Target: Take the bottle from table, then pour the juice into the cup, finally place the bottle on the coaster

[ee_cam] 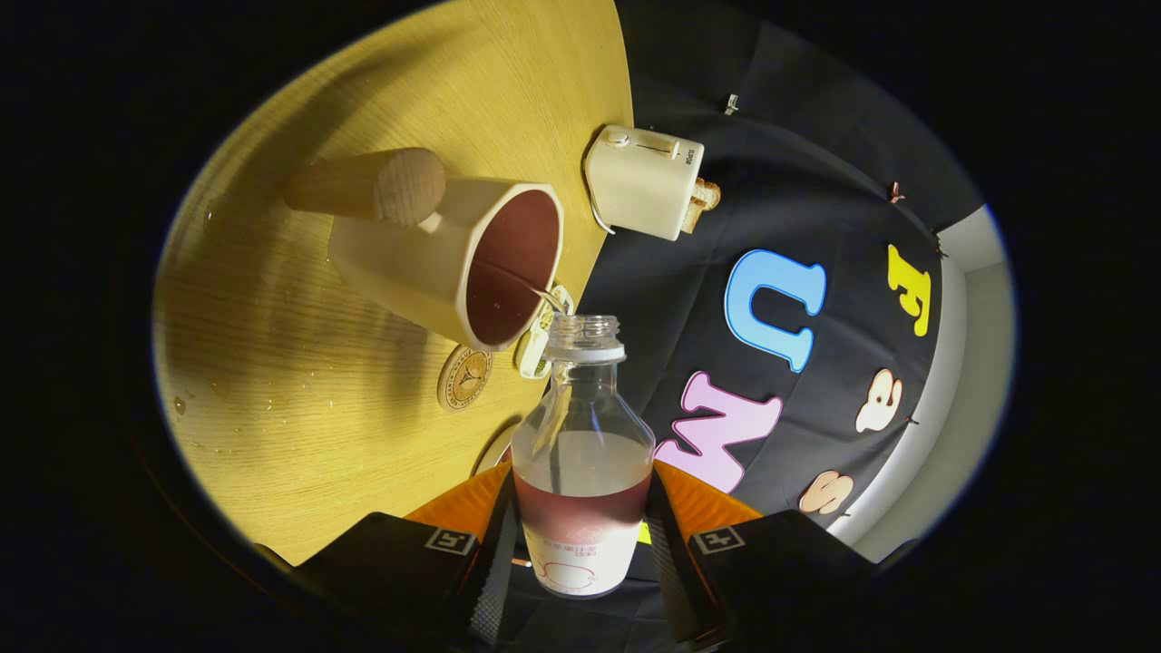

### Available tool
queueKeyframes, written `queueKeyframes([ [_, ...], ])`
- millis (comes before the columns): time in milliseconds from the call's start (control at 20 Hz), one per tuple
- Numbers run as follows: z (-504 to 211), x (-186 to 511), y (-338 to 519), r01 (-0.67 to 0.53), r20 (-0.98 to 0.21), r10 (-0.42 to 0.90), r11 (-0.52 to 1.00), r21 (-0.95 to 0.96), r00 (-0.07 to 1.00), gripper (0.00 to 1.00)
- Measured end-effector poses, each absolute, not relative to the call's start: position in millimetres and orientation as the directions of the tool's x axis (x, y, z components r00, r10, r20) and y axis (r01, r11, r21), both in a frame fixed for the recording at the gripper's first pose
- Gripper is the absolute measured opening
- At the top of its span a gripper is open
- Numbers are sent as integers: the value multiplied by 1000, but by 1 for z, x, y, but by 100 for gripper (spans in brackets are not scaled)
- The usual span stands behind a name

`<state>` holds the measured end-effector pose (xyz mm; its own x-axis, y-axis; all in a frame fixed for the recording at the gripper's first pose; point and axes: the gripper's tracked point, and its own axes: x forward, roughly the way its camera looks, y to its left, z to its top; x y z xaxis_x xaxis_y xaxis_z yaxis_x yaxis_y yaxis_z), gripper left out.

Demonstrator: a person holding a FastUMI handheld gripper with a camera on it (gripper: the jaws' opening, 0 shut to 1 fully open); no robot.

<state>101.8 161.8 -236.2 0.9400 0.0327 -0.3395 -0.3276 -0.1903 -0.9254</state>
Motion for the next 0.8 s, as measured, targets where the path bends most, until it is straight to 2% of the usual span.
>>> queueKeyframes([
  [800,-236,104,161,-304,-334,72,-273,-913,940,71],
])
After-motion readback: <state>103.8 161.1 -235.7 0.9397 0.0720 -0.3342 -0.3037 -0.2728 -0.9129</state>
